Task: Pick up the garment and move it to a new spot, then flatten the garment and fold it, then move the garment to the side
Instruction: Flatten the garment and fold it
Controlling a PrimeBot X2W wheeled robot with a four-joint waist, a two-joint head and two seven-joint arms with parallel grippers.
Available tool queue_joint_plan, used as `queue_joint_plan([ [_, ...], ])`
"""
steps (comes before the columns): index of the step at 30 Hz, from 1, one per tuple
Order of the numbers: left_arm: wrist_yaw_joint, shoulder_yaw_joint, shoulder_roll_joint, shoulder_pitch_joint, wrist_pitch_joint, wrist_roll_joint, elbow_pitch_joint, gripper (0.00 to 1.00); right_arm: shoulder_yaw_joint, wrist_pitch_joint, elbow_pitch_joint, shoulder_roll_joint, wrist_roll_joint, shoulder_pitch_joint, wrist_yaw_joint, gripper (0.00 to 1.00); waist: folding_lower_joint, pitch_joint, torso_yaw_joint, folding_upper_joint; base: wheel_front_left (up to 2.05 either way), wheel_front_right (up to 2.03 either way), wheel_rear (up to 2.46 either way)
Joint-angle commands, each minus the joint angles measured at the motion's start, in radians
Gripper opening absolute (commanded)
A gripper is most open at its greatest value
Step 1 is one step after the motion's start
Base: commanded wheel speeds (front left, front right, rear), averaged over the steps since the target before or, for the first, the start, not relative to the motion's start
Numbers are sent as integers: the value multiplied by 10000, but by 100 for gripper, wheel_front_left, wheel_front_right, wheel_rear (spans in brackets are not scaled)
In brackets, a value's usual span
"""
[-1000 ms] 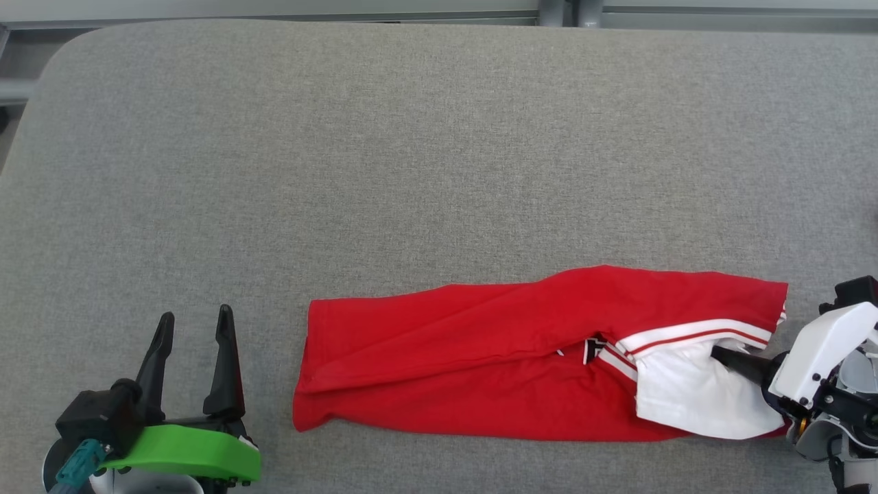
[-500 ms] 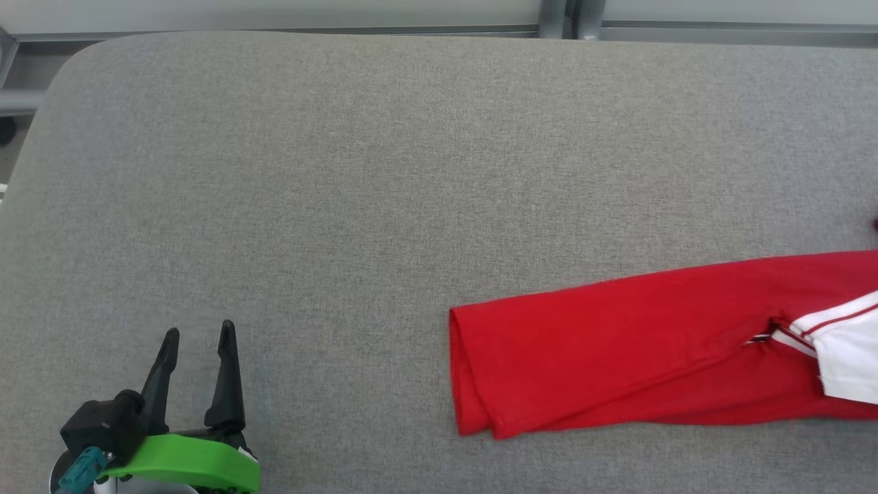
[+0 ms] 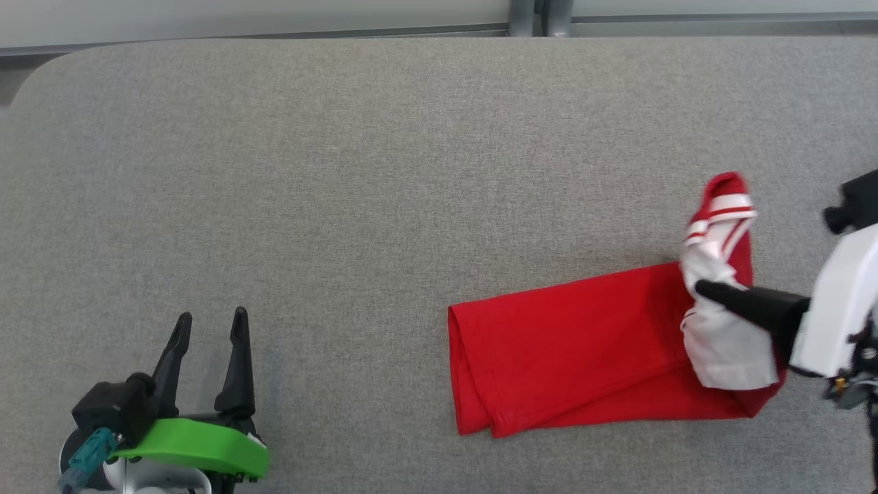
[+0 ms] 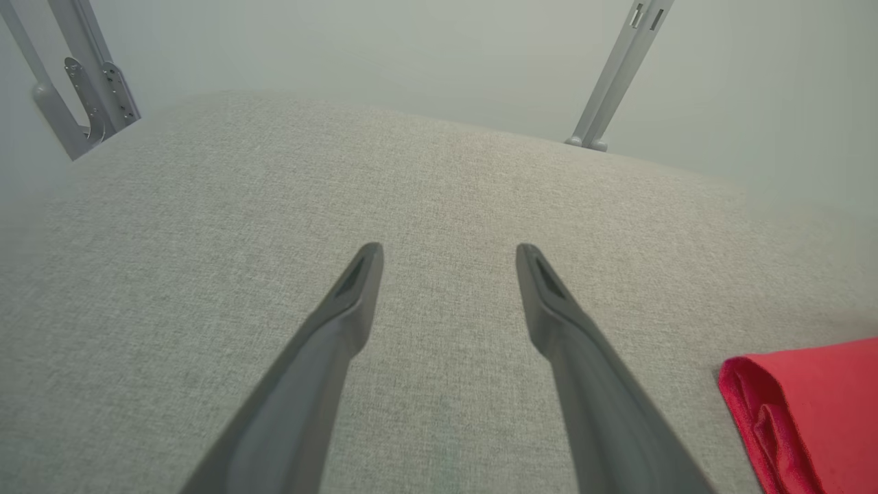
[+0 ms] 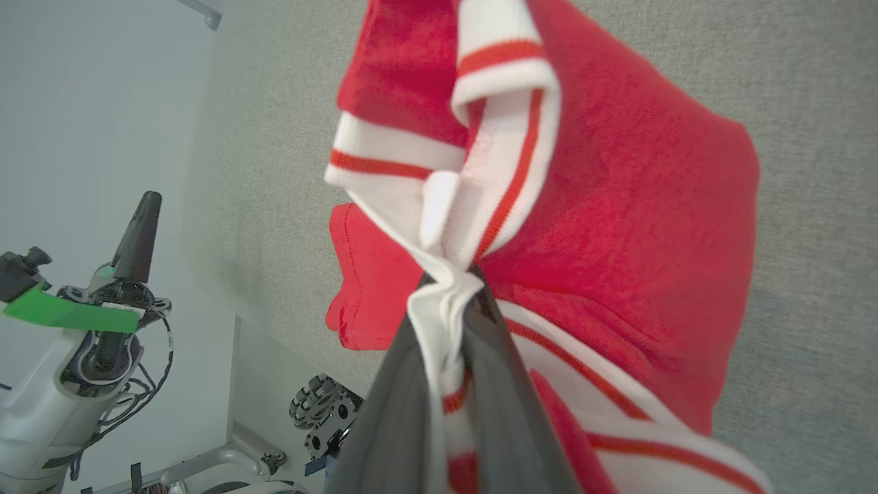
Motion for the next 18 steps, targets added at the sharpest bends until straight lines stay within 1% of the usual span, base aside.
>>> queue_joint_plan([
  [1,-66,-48,-78,-378,47,121,68,100,946,-228,-300,147,-214,333,4,0,0,79,-38,89,0,0,0],
  [3,-79,-108,-150,-565,88,152,92,100,2054,-578,-545,280,-486,587,4,0,0,136,-12,89,0,0,0],
  [4,-84,-115,-187,-678,98,147,97,100,2529,-883,-559,244,-709,632,4,0,0,205,-3,89,0,0,0],
  [8,-214,-263,-385,-987,157,89,156,100,4085,-2302,59,354,-1555,763,4,0,0,339,93,89,0,0,0],
  [9,-214,-263,-385,-987,157,89,156,100,4085,-2302,59,354,-1555,763,4,0,0,339,93,89,0,0,0],
  [13,-300,-404,-471,-1144,174,108,283,100,5264,-3556,1012,438,-2280,759,4,0,0,389,178,89,0,0,0],
  [18,-320,-431,-515,-1221,155,67,426,100,6262,-4447,1959,475,-2699,514,4,0,0,396,200,89,0,0,0],
])
